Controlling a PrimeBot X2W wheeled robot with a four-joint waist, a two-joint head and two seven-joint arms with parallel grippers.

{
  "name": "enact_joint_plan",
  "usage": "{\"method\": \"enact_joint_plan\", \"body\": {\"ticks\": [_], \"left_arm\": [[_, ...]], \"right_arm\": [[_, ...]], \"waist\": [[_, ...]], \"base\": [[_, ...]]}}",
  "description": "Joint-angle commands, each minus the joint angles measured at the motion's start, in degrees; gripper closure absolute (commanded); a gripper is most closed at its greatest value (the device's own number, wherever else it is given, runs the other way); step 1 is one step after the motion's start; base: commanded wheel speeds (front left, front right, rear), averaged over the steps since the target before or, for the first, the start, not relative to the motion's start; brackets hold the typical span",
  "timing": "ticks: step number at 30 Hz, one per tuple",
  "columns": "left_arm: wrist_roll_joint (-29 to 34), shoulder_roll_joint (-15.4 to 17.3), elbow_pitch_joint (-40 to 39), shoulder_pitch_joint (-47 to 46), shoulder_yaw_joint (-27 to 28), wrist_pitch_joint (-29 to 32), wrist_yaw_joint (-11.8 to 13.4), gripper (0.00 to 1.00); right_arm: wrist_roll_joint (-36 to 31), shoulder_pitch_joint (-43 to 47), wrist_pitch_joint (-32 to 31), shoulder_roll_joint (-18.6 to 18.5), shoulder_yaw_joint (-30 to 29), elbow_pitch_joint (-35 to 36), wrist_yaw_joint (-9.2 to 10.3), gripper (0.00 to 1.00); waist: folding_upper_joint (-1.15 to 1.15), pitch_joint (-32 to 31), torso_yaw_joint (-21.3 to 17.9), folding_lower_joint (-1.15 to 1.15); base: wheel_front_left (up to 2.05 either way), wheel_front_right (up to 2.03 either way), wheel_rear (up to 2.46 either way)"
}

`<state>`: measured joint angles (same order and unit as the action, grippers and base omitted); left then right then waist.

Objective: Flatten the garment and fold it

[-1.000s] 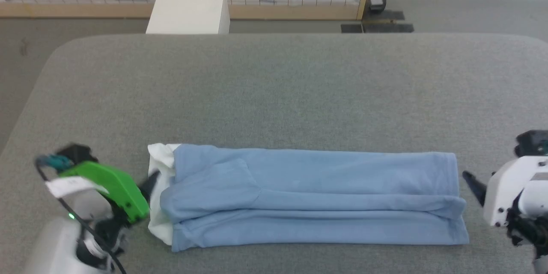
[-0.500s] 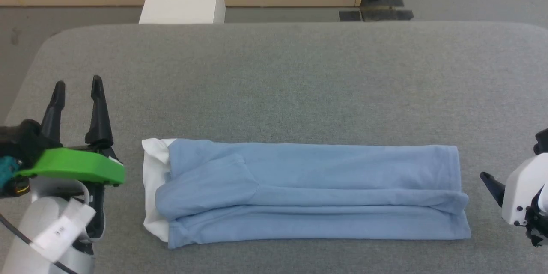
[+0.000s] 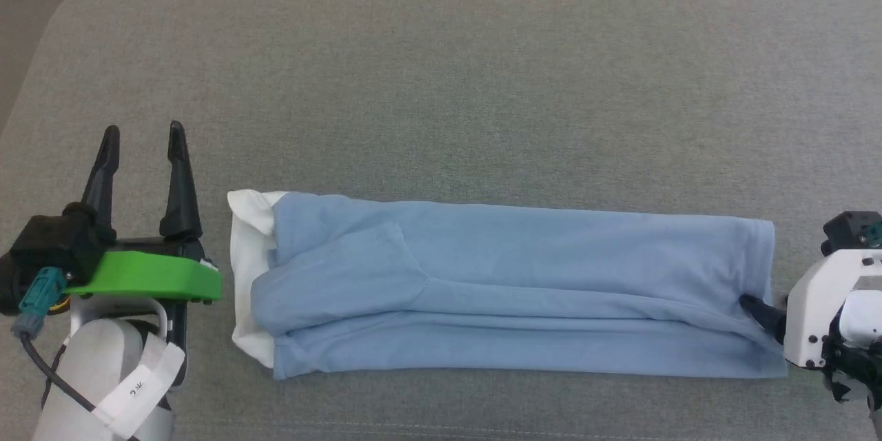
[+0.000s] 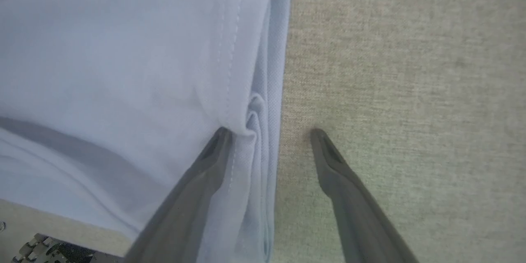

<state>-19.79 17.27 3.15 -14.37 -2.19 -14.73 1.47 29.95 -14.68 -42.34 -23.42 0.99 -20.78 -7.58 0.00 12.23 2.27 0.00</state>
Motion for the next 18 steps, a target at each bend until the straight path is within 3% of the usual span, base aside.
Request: {"method": "enact_joint_plan", "body": {"ticks": [1, 15, 16, 17, 18], "left_arm": [[0.35, -0.54, 0.0, 0.39, 0.68, -0.25, -0.46, 0.0], [3.51, -3.9, 1.3, 1.59, 4.65, -0.26, -3.71, 0.0], [3.75, -4.12, 1.45, 1.7, 4.78, -0.27, -3.91, 0.0], [3.88, -4.31, 1.61, 1.78, 4.87, -0.27, -4.08, 0.0], [4.01, -4.52, 1.76, 1.81, 5.0, -0.27, -4.27, 0.0]], "right_arm": [[0.56, -0.43, -0.13, 0.43, 1.29, -0.64, 0.09, 0.0], [5.04, -2.88, -0.54, -0.25, 10.14, -1.86, 0.09, 0.0], [5.07, -2.9, -0.98, -0.56, 10.36, -2.21, 0.09, 0.67], [5.09, -2.95, -1.14, -0.85, 10.47, -2.38, 0.09, 0.8], [5.13, -2.94, -1.44, -1.17, 10.48, -2.73, 0.09, 1.0]], "waist": [[0.0, 0.58, 0.55, 0.0], [0.0, -0.17, 0.52, 0.0], [0.0, -0.28, 0.52, 0.0], [0.0, -0.31, 0.55, 0.0], [0.0, -0.38, 0.59, 0.0]], "base": [[0.0, 0.0, 0.0], [0.0, 0.0, 0.0], [0.0, 0.0, 0.0], [0.0, 0.0, 0.0], [0.0, 0.0, 0.0]]}}
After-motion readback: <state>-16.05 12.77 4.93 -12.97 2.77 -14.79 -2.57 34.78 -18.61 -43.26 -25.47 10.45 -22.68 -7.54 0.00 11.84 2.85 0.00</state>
